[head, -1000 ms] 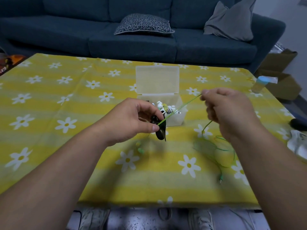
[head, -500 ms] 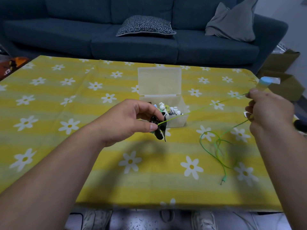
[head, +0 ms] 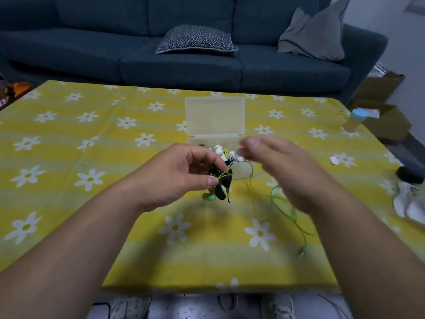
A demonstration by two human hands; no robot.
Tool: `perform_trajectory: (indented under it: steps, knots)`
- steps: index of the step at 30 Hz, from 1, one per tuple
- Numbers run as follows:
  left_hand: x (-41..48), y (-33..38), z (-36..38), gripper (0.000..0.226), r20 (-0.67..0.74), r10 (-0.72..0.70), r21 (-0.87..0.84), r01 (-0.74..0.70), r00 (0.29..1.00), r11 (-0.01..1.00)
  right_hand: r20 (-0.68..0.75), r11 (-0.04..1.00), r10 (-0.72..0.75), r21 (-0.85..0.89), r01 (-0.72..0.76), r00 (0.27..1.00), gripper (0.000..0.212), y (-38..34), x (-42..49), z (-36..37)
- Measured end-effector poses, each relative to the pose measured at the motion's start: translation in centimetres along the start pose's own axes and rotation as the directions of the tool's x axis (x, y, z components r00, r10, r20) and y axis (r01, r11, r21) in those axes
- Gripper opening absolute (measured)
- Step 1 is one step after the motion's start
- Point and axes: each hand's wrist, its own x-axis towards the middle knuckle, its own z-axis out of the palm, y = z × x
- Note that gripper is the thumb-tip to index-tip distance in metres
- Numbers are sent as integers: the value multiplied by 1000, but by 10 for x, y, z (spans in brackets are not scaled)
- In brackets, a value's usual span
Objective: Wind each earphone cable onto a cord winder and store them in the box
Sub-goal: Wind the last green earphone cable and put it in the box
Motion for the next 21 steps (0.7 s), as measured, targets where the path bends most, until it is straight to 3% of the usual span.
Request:
perform_trajectory:
  steps: [2, 5, 8, 11, 16, 21]
  knots:
    - [0, 0, 0, 24, -2, 11, -16, -11, 1000, 1000, 217, 1000, -10, 22, 6, 976, 42, 3, -2, 14]
    - [-2, 0, -2, 23, 1, 19, -13, -19, 1000, 1000, 303, 997, 25, -78, -2, 953, 34, 6, 2, 10]
    - [-4, -1, -2, 25, -9, 15, 9, -15, 1000, 1000, 209, 993, 56, -115, -33, 976, 18, 4, 5, 0]
    - [-2, -3, 0, 25, -44, 14, 80, -11, 999, 997, 140, 994, 40, -106, -25, 989, 25, -2, 8, -6]
    - [1, -4, 9, 26, -38, 40, 203, -31, 998, 979, 124, 978, 17, 204, -42, 992, 19, -12, 8, -10]
    - [6, -3, 19, 25, -77, 63, 114, -54, 995, 992, 25, 928, 119, 352, -120, 993, 23, -6, 13, -9]
